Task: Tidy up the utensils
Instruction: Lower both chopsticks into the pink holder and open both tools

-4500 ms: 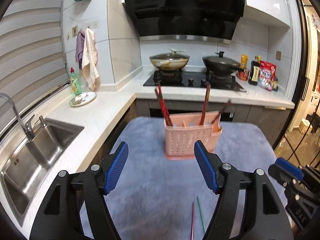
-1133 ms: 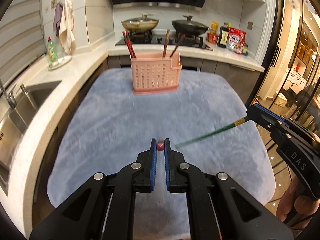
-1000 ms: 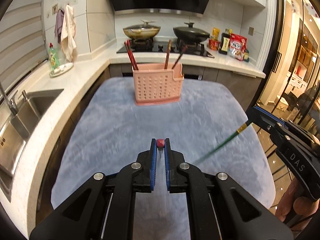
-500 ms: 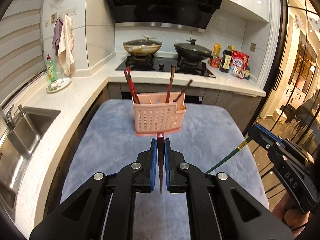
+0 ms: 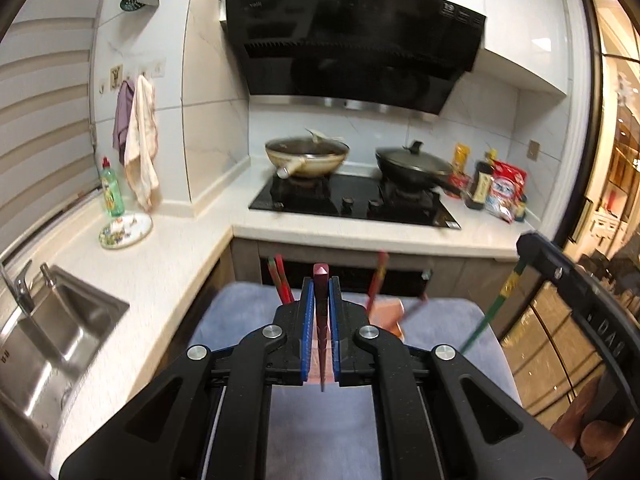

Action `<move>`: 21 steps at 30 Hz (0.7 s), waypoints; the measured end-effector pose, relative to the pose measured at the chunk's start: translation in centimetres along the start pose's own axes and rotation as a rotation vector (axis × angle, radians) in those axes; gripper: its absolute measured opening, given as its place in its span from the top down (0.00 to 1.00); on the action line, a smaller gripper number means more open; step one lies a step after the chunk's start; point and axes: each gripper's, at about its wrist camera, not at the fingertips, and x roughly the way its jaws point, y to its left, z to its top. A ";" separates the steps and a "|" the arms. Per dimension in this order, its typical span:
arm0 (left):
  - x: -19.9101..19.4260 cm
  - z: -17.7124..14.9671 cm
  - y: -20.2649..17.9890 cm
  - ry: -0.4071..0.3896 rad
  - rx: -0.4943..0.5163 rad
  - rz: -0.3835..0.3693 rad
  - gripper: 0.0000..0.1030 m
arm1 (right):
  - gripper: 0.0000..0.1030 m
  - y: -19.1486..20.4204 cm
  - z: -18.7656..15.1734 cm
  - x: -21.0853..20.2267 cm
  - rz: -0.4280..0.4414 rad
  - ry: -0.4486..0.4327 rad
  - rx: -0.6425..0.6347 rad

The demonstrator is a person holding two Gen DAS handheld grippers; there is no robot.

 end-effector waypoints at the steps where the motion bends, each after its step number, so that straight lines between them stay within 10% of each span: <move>1: 0.3 0.7 0.0 -0.010 -0.003 0.001 0.93 | 0.93 0.1 0.8 0.8 -0.001 -0.011 -0.001; 9: 4.1 4.7 0.6 -0.074 -0.008 0.021 0.93 | 0.93 -0.1 4.3 7.9 -0.032 -0.044 0.012; 21: 10.2 3.4 1.4 -0.012 -0.012 0.039 0.93 | 0.93 -0.9 0.6 13.5 -0.043 0.057 -0.014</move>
